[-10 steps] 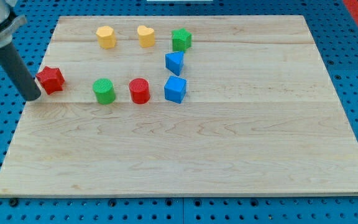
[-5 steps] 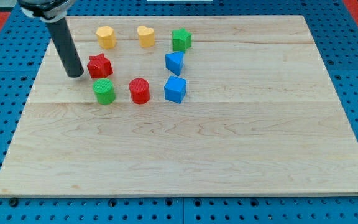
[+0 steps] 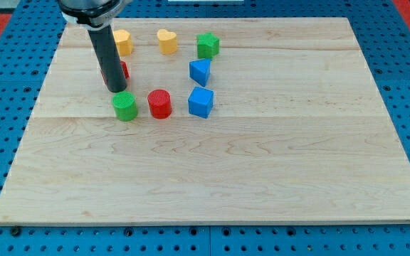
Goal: Place the green circle and red star vertically to the yellow hexagon
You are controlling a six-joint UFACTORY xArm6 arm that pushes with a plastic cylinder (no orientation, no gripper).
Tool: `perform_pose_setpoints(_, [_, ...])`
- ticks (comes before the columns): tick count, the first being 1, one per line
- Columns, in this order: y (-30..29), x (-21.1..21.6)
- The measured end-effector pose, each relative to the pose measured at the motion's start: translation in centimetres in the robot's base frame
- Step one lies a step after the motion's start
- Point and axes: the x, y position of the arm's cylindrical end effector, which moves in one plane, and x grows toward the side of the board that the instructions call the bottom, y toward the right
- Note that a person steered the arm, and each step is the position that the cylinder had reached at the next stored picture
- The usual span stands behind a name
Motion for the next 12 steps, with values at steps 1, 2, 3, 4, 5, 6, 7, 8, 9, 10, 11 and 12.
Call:
perform_pose_setpoints(1, [-1.1,3.7])
perform_pose_setpoints(2, [-0.8,10.5])
perform_pose_setpoints(3, [0.0,14.1])
perform_pose_setpoints(4, [5.7,13.5])
perform_pose_setpoints(5, [4.4,10.1])
perform_pose_setpoints(6, [1.7,9.3])
perform_pose_setpoints(7, [-0.7,9.3])
perform_pose_setpoints(8, [-0.5,10.5])
perform_pose_setpoints(9, [4.9,11.3])
perform_pose_setpoints(10, [5.6,9.4])
perform_pose_setpoints(11, [3.3,7.5])
perform_pose_setpoints(12, [0.9,7.1])
